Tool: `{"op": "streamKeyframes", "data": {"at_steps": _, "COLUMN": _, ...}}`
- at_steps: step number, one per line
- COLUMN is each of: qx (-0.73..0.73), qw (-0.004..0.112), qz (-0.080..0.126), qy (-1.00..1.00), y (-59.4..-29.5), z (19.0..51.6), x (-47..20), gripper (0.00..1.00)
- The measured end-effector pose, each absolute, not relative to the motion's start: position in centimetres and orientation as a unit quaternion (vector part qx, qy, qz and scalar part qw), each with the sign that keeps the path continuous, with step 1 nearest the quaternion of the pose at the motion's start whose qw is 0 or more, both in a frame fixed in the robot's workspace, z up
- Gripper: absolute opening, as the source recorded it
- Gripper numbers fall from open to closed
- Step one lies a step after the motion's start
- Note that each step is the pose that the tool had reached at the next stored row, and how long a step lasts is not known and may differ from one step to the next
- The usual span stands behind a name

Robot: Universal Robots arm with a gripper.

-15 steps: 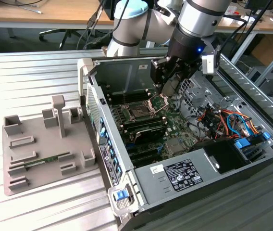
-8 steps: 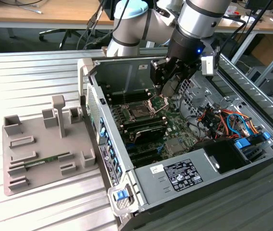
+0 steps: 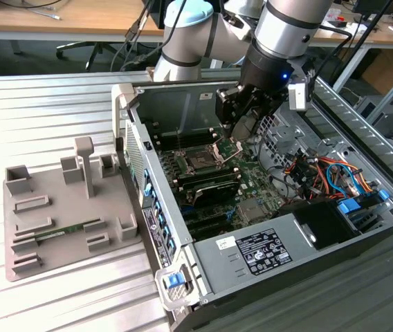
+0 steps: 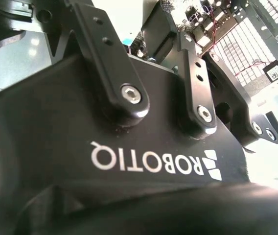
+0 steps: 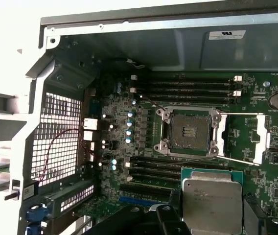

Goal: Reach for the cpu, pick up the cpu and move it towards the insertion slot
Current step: 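Pick up the cpu and move it towards the insertion slot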

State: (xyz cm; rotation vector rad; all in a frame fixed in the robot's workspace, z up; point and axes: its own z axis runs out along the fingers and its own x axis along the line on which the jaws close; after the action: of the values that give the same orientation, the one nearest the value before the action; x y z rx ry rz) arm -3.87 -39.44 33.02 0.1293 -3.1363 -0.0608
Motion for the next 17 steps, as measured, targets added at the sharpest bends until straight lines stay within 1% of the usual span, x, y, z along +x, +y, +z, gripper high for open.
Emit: {"op": "streamKeyframes", "data": {"at_steps": 17, "qx": 0.041, "qw": 0.001, "qz": -0.019, "qy": -0.999, "y": -38.64, "z": 32.49, "x": -3.82, "gripper": 0.55}}
